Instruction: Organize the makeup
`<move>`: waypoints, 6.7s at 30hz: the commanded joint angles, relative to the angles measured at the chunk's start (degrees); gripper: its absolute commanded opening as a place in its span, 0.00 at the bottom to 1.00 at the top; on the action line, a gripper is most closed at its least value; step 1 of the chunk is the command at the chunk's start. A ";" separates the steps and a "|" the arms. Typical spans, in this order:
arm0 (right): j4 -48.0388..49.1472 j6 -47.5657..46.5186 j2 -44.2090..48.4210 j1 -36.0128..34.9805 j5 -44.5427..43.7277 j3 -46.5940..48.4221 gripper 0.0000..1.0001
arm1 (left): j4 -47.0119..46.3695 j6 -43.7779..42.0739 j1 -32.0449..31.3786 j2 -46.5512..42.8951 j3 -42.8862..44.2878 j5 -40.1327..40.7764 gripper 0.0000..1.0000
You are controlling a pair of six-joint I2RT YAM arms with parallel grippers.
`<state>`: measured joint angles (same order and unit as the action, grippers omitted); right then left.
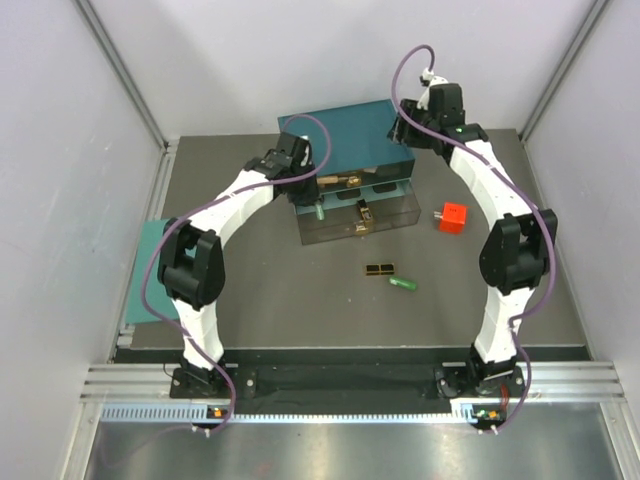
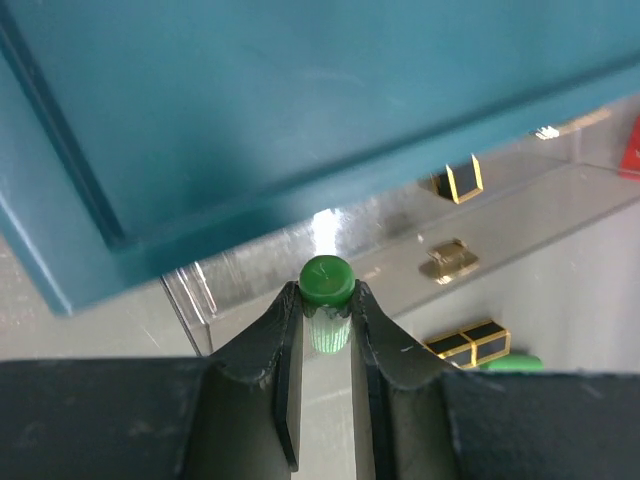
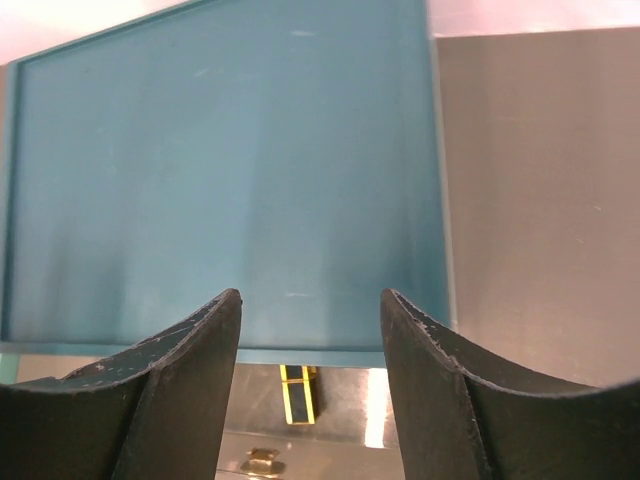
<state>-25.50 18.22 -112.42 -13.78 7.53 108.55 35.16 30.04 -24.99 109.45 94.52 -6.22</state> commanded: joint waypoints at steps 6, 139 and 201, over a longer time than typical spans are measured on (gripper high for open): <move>4.57 0.33 5.62 3.32 -1.29 -5.45 0.58 | -3.43 0.37 -0.49 1.03 1.19 7.61 0.24; 13.90 8.24 20.14 12.55 11.54 -24.97 0.62 | -3.87 -34.62 -27.65 9.91 6.99 1.02 0.00; -18.72 3.67 47.56 -45.02 -5.86 -62.85 0.61 | -4.84 -27.14 -11.83 -3.35 10.69 11.50 0.80</move>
<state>-46.17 20.64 -65.14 -57.76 3.62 44.62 32.97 4.27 -36.95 115.61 103.13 5.45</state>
